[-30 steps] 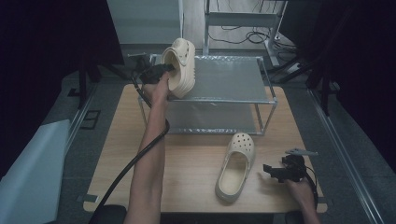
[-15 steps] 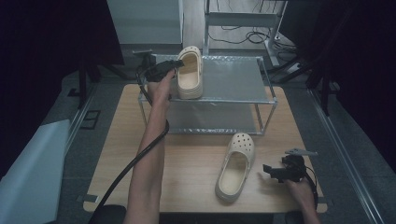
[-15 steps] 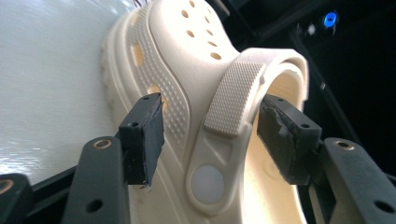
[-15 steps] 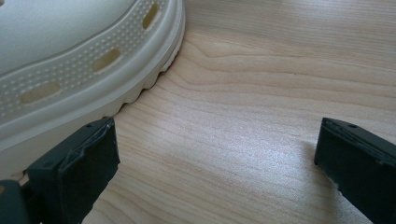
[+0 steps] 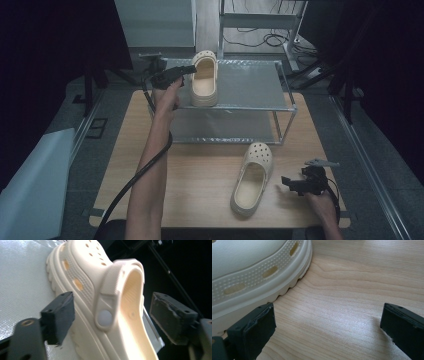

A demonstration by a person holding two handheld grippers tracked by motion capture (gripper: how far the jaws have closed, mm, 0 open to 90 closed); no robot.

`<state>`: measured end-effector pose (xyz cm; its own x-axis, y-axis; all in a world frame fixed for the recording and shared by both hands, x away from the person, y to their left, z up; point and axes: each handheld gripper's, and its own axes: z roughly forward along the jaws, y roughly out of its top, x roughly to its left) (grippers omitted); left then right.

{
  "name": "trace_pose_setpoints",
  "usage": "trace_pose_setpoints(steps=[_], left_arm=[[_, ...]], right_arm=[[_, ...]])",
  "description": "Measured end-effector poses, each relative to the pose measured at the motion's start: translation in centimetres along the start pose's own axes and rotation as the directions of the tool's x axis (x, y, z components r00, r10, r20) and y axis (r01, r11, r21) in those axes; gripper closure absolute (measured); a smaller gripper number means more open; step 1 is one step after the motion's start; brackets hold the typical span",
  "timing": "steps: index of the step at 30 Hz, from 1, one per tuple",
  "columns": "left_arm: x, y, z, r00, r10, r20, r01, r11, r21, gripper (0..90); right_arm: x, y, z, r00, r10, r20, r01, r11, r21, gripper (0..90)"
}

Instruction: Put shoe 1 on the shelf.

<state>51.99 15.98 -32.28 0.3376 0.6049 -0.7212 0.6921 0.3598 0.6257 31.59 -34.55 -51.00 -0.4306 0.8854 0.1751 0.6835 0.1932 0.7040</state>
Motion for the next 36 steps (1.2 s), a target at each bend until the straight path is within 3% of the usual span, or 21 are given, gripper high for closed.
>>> trace_pose_setpoints(steps=[6, 16, 23, 29, 36], left_arm=[[-0.6, -0.6, -1.0, 0.9977, 0.057, 0.035, -0.058, 0.9981, 0.021, 14.1], [-0.8, -2.0, -2.9, 0.991, 0.089, 0.1, -0.092, 0.9954, 0.027, 8.6], [-1.0, -3.4, -4.1, 0.9834, 0.121, 0.135, -0.127, 0.9913, 0.035, 0.0], [-1.3, -4.9, -5.0, 0.9761, 0.138, 0.168, -0.147, 0.9883, 0.04, 0.0], [-1.7, -6.7, -5.9, 0.9655, 0.178, 0.19, -0.193, 0.9791, 0.064, 0.0]], right_arm=[[0.1, 0.0, 0.0, 1.0, -0.005, 0.002, 0.005, 1.0, 0.001, 0.0], [0.2, 0.0, 0.1, 0.9999, -0.012, -0.001, 0.012, 1.0, 0.007, 0.0], [0.2, 0.1, 0.1, 0.9999, -0.013, 0.001, 0.013, 1.0, 0.008, 0.0], [0.2, 0.1, 0.2, 0.9999, -0.017, 0.002, 0.017, 1.0, 0.011, 0.0], [0.2, 0.0, 0.2, 0.9999, -0.017, 0.004, 0.017, 1.0, 0.014, 0.0]])
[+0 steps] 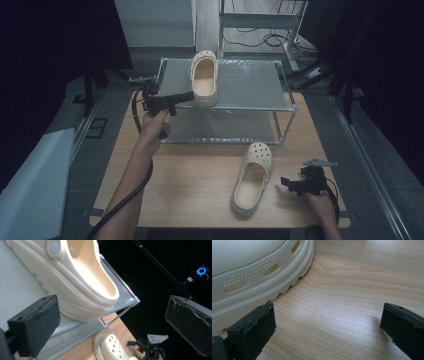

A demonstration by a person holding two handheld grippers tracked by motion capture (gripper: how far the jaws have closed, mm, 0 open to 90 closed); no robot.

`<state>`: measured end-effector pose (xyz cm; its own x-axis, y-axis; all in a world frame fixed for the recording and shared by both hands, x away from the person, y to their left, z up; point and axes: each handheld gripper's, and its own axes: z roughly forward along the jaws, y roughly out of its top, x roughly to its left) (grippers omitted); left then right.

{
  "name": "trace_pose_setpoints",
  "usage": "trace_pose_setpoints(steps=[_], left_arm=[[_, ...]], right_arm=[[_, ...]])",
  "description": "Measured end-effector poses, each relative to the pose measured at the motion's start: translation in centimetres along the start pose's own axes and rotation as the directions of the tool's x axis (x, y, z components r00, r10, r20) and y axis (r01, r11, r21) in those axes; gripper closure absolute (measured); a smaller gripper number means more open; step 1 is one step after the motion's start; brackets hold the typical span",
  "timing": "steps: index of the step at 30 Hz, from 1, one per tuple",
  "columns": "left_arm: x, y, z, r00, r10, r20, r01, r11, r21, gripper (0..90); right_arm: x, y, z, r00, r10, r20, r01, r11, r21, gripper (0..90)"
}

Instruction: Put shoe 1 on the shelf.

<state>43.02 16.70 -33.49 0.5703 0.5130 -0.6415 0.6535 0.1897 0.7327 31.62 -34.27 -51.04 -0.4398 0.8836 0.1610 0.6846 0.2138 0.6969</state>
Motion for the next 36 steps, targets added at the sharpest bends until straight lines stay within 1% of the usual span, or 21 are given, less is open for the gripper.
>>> trace_pose_setpoints(steps=[2, 6, 10, 15, 17, 22, 27, 31, 35, 36], left_arm=[[-0.3, -0.6, -0.2, 1.0, 0.006, -0.002, -0.006, 1.0, 0.007, 0.0], [-0.8, -1.8, -0.6, 0.9993, 0.038, -0.004, -0.037, 0.9989, 0.028, 0.0], [-1.3, -3.0, -0.9, 0.9981, 0.06, 0.015, -0.06, 0.9974, 0.04, 0.0], [-1.5, -4.8, -1.2, 0.9961, 0.082, 0.033, -0.084, 0.9952, 0.051, 0.1], [-1.4, -5.7, -1.4, 0.9951, 0.095, 0.028, -0.096, 0.9943, 0.046, 0.7], [-1.0, -7.6, -1.9, 0.9921, 0.126, 0.008, -0.126, 0.9907, 0.051, 1.0], [-0.2, -9.4, -2.2, 0.9913, 0.131, -0.004, -0.131, 0.9899, 0.055, 1.0], [0.6, -11.0, -2.4, 0.9903, 0.136, -0.025, -0.135, 0.9891, 0.06, 1.0], [1.5, -12.6, -2.5, 0.9871, 0.148, -0.062, -0.143, 0.9872, 0.071, 1.0], [1.8, -13.1, -2.5, 0.9845, 0.155, -0.081, -0.149, 0.9858, 0.077, 1.0]], right_arm=[[0.0, 0.0, 0.0, 1.0, -0.003, 0.0, 0.003, 1.0, 0.0, 0.0], [0.0, 0.0, 0.1, 1.0, -0.005, 0.001, 0.005, 1.0, 0.0, 0.0], [0.0, 0.0, 0.0, 1.0, -0.01, -0.001, 0.01, 1.0, 0.007, 0.0], [0.1, 0.0, 0.0, 1.0, -0.006, -0.002, 0.006, 1.0, 0.008, 0.0], [0.1, 0.0, 0.0, 1.0, -0.007, 0.001, 0.007, 1.0, 0.001, 0.0], [0.1, 0.0, 0.1, 1.0, -0.004, 0.001, 0.004, 1.0, 0.003, 0.0], [0.2, 0.0, 0.1, 1.0, -0.005, 0.003, 0.005, 1.0, 0.003, 0.0], [0.2, 0.0, 0.1, 1.0, -0.008, 0.002, 0.008, 1.0, 0.004, 0.0], [0.2, 0.0, 0.1, 1.0, -0.008, 0.004, 0.008, 1.0, 0.005, 0.0], [0.2, 0.0, 0.1, 1.0, -0.008, 0.004, 0.008, 1.0, 0.005, 0.0]])
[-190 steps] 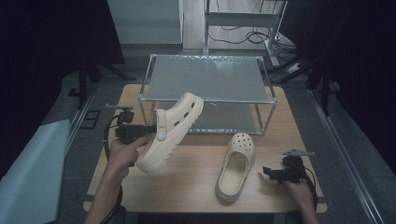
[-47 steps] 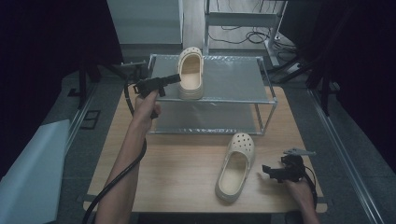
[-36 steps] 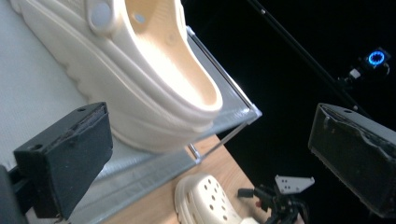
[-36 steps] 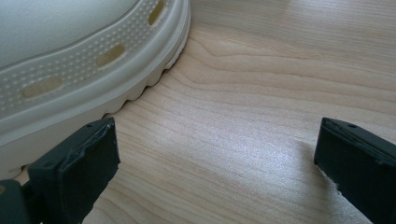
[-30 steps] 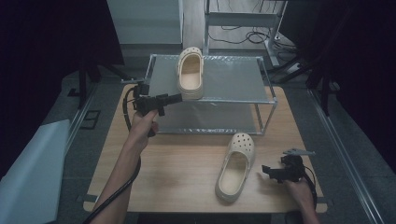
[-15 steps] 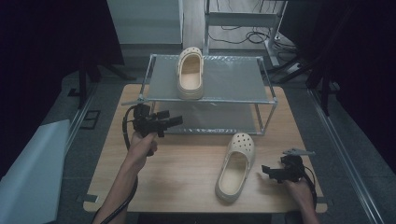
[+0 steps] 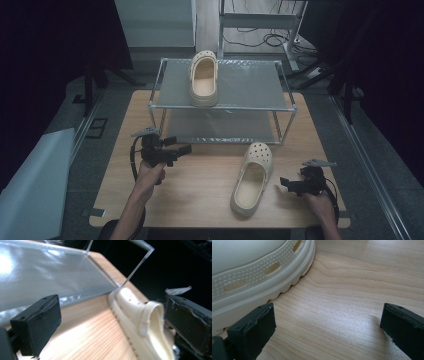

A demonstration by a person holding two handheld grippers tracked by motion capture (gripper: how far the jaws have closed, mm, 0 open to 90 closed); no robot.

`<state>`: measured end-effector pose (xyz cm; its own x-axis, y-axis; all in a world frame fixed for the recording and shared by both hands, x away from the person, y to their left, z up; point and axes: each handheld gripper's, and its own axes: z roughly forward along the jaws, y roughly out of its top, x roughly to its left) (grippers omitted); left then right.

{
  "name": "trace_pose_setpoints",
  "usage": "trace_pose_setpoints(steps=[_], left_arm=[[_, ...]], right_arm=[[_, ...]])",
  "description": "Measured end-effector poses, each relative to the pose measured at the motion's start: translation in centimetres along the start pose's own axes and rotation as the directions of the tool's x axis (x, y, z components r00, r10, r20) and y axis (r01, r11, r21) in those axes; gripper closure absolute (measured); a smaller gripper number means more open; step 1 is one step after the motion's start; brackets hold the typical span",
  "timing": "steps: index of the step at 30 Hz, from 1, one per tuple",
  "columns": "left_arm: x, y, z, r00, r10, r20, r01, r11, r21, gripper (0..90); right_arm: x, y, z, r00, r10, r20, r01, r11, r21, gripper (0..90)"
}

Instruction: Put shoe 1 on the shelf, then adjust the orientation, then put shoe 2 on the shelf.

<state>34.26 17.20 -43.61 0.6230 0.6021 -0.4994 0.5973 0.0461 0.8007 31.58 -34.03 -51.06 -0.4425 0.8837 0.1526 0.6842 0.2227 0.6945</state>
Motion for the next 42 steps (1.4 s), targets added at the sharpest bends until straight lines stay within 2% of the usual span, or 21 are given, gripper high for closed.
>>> trace_pose_setpoints(steps=[5, 7, 9, 10, 13, 14, 15, 16, 17, 18, 19, 20, 21, 22, 24, 28, 30, 34, 42], left_arm=[[0.6, -2.1, 0.4, 0.9967, 0.026, -0.077, -0.023, 0.999, 0.039, 1.1], [0.8, -2.9, 0.6, 0.9915, 0.052, -0.12, -0.044, 0.9968, 0.068, 0.6], [0.8, -3.6, 0.8, 0.9825, 0.081, -0.168, -0.065, 0.993, 0.099, 0.0], [0.8, -4.0, 0.8, 0.9748, 0.105, -0.196, -0.083, 0.9897, 0.117, 0.0], [0.6, -4.5, 0.9, 0.9595, 0.147, -0.24, -0.115, 0.983, 0.143, 0.0], [0.5, -4.7, 1.0, 0.9513, 0.166, -0.26, -0.129, 0.9795, 0.155, 0.0], [0.5, -4.8, 1.0, 0.9459, 0.178, -0.271, -0.137, 0.977, 0.164, 0.0], [0.5, -5.0, 1.2, 0.9368, 0.197, -0.289, -0.15, 0.9726, 0.178, 0.0], [0.4, -5.2, 1.3, 0.9314, 0.208, -0.299, -0.157, 0.9699, 0.186, 0.0], [0.4, -5.5, 1.4, 0.9221, 0.225, -0.315, -0.165, 0.9648, 0.205, 0.0], [0.4, -5.6, 1.6, 0.9159, 0.236, -0.325, -0.171, 0.9615, 0.215, 0.0], [0.3, -5.9, 1.8, 0.9044, 0.254, -0.343, -0.18, 0.9555, 0.234, 0.0], [0.3, -6.1, 1.9, 0.8987, 0.264, -0.35, -0.185, 0.9517, 0.245, 0.0], [0.3, -6.3, 2.1, 0.8904, 0.279, -0.36, -0.192, 0.9469, 0.258, 0.0], [0.3, -6.5, 2.4, 0.8823, 0.293, -0.369, -0.198, 0.9414, 0.273, 0.0], [0.3, -6.9, 2.7, 0.8697, 0.313, -0.381, -0.206, 0.9328, 0.296, 0.0], [0.3, -7.0, 2.8, 0.8664, 0.318, -0.385, -0.208, 0.9306, 0.301, 0.0], [0.1, -7.1, 2.9, 0.8553, 0.337, -0.394, -0.219, 0.9236, 0.315, 0.0], [0.2, -7.1, 2.8, 0.8553, 0.336, -0.395, -0.216, 0.9234, 0.318, 0.0]], right_arm=[[0.1, 0.0, 0.1, 1.0, -0.004, -0.001, 0.004, 1.0, 0.009, 0.0], [0.1, 0.0, 0.1, 1.0, -0.007, -0.001, 0.007, 1.0, 0.011, 0.0], [0.1, 0.0, 0.1, 1.0, -0.008, -0.001, 0.008, 1.0, 0.012, 0.0], [0.1, -0.1, 0.1, 1.0, -0.008, -0.001, 0.008, 1.0, 0.012, 0.0], [0.2, 0.0, 0.0, 0.9999, -0.014, -0.001, 0.014, 1.0, 0.008, 0.0], [0.2, 0.0, 0.0, 0.9999, -0.015, 0.0, 0.015, 1.0, 0.007, 0.0], [0.3, 0.0, 0.0, 0.9997, -0.022, 0.0, 0.022, 1.0, 0.005, 0.0], [0.3, 0.0, 0.0, 0.9997, -0.023, 0.0, 0.023, 1.0, 0.006, 0.0], [0.4, 0.0, 0.0, 0.9996, -0.028, 0.0, 0.028, 1.0, 0.006, 0.0], [0.5, 0.0, -0.1, 0.9995, -0.03, 0.002, 0.03, 1.0, 0.006, 0.0], [0.5, 0.0, -0.1, 0.9995, -0.03, 0.002, 0.03, 1.0, 0.006, 0.0], [0.6, 0.0, -0.1, 0.9995, -0.032, 0.0, 0.032, 0.999, 0.006, 0.0], [0.7, 0.0, -0.2, 0.9994, -0.034, -0.002, 0.034, 0.999, 0.003, 0.0], [0.8, 0.0, -0.2, 0.9992, -0.041, -0.001, 0.041, 0.999, 0.001, 0.0], [0.9, 0.0, -0.3, 0.9992, -0.04, -0.001, 0.04, 0.999, 0.003, 0.0], [1.5, 0.0, -0.4, 0.9983, -0.057, -0.009, 0.057, 0.998, 0.008, 0.0], [1.6, 0.0, -0.4, 0.9983, -0.057, -0.008, 0.057, 0.998, 0.009, 0.0], [2.0, 0.0, -0.6, 0.9973, -0.073, -0.008, 0.073, 0.997, 0.015, 0.0], [3.0, 0.3, -1.7, 0.9961, -0.084, -0.025, 0.084, 0.996, 0.002, 0.0]])
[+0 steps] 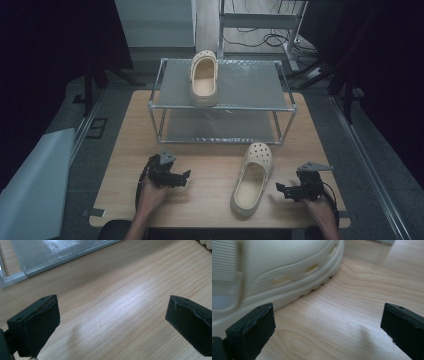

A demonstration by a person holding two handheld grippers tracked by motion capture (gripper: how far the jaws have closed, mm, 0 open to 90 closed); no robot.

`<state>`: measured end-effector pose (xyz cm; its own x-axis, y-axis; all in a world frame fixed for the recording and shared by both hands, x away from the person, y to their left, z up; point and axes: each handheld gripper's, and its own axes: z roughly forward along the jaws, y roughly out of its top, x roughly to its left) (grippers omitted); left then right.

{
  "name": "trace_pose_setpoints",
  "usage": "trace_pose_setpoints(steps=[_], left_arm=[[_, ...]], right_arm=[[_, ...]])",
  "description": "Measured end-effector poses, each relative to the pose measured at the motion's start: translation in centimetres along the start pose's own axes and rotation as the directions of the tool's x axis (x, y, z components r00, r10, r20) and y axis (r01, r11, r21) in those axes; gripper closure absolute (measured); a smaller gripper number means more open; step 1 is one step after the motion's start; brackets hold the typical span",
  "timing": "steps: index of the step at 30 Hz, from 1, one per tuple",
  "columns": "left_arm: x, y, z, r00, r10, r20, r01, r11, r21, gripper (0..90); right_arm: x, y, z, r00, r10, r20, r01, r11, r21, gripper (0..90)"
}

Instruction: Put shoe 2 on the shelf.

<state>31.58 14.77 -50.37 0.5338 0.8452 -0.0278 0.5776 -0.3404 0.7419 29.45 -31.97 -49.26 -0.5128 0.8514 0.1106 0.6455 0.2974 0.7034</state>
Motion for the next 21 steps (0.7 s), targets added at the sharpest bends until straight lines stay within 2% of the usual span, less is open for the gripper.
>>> trace_pose_setpoints(steps=[8, 14, 21], left_arm=[[-0.1, 0.0, 0.0, 1.0, 0.006, 0.002, -0.006, 0.9999, 0.009, 0.0], [-0.1, 0.0, 0.1, 0.9999, 0.011, 0.007, -0.011, 0.9999, 0.011, 0.0], [-0.3, 0.0, 0.3, 0.9998, 0.014, 0.013, -0.015, 0.9997, 0.019, 0.0]], right_arm=[[2.2, 0.6, -1.1, 0.9988, -0.046, -0.019, 0.046, 0.999, -0.01, 0.0], [3.1, 1.2, -1.2, 0.9983, -0.045, -0.035, 0.044, 0.999, -0.028, 0.0], [5.0, 2.5, -0.5, 0.9974, -0.055, -0.047, 0.054, 0.998, -0.029, 0.0]])
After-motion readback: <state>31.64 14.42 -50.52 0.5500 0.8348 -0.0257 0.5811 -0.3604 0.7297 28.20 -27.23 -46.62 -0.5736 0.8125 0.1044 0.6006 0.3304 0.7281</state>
